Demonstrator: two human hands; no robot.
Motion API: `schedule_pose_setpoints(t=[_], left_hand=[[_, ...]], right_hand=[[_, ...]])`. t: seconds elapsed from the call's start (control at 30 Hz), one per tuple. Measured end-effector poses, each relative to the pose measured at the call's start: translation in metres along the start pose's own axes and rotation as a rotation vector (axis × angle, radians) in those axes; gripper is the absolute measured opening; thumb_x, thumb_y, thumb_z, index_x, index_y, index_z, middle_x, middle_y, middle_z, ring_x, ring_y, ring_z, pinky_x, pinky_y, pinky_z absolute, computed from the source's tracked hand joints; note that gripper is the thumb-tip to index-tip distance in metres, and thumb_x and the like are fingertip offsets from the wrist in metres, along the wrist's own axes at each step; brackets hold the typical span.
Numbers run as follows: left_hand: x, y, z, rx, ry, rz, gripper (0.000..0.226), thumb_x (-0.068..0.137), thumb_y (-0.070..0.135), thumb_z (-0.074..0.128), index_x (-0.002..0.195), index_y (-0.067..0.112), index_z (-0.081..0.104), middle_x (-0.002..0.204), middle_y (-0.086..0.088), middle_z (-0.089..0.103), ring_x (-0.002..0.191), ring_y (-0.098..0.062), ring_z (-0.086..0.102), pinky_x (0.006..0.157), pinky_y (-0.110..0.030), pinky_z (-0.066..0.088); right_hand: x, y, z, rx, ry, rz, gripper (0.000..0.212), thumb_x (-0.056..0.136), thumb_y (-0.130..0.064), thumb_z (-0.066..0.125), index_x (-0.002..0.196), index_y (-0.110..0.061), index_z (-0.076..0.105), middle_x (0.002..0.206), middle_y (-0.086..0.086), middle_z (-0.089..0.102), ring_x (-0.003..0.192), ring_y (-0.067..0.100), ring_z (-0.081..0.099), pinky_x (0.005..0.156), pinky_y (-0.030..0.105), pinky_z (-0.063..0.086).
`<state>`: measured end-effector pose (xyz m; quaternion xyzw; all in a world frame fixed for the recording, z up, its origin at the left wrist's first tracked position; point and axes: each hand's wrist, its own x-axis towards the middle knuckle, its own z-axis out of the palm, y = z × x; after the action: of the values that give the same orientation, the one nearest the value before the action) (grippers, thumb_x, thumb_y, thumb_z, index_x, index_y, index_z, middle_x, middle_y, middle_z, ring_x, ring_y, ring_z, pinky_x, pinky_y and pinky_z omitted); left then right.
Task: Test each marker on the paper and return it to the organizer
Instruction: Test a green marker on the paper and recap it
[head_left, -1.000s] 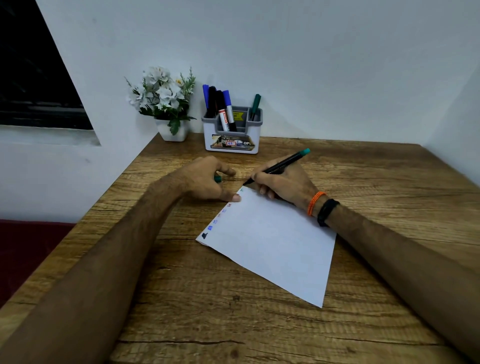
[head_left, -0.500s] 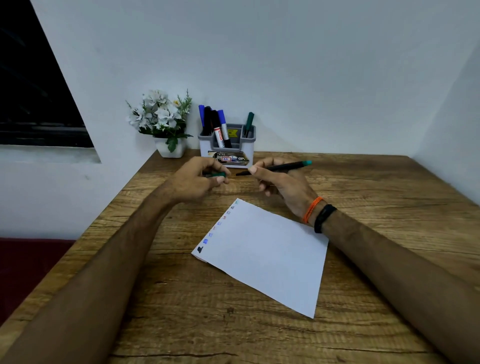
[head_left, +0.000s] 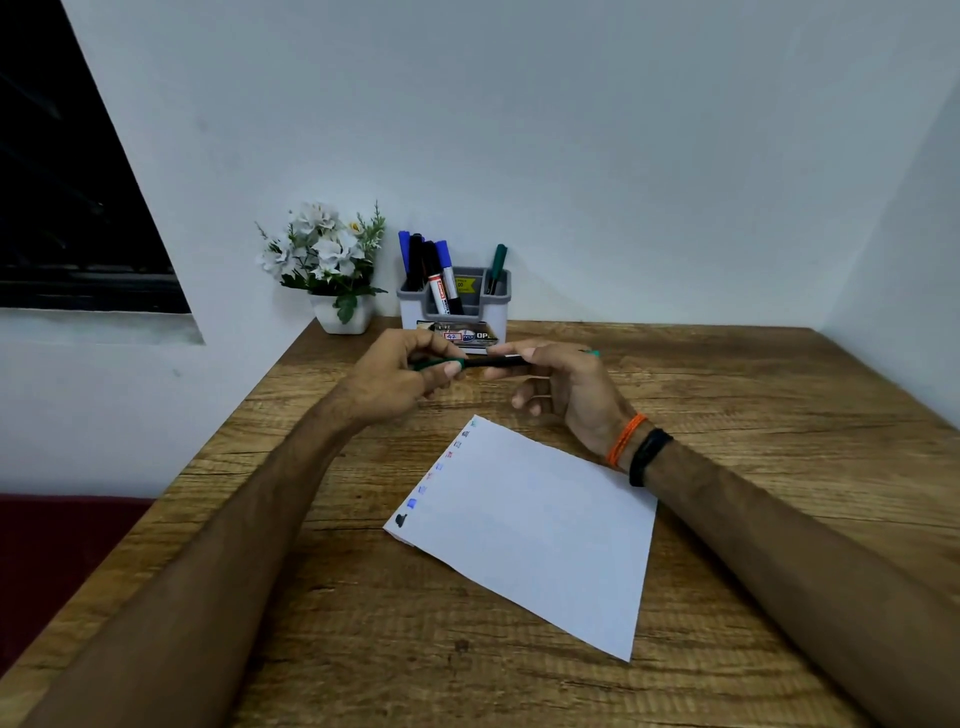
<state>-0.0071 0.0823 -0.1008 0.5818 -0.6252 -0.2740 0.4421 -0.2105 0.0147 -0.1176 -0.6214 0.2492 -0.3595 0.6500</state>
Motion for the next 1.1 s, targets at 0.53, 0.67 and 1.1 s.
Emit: schedule_pose_setpoints(t=[0.53,0.67,1.1], left_hand=[[-0.002,0.000,-0.002,-0.044,0.075,0.001,0.014,0.087,0.008,0.066,0.101,0.005,0.070,0.084,-0.009,0.071,0.064,-0.004,0.062,0.059,-0.019,0.052],[0.000,-0.002,-0.001,-0.027,0.071,-0.017,0.012,0.091,0.011,0.061,0.098,0.003,0.066,0.078,-0.003,0.067,0.062,-0.004,0.059,0.062,-0.022,0.051],[-0.001,-0.001,0.009,-0.013,0.111,-0.027,0.007,0.095,0.008,0.054,0.101,0.006,0.058,0.075,-0.002,0.057,0.067,-0.014,0.050,0.063,-0.030,0.045]], right_hand=[[0.001,0.008,0.005,-0.221,0.130,-0.145,0.010,0.093,-0.017,0.066,0.098,-0.010,0.072,0.079,0.001,0.075,0.047,0.006,0.056,0.043,0.016,0.043],[0.005,0.012,0.006,-0.351,0.118,-0.221,0.009,0.095,-0.019,0.064,0.091,-0.013,0.069,0.065,-0.005,0.062,0.047,0.003,0.046,0.041,0.016,0.038],[0.006,0.011,0.008,-0.392,0.083,-0.290,0.013,0.098,-0.010,0.057,0.101,0.002,0.062,0.065,-0.001,0.056,0.048,0.008,0.044,0.041,0.018,0.035]])
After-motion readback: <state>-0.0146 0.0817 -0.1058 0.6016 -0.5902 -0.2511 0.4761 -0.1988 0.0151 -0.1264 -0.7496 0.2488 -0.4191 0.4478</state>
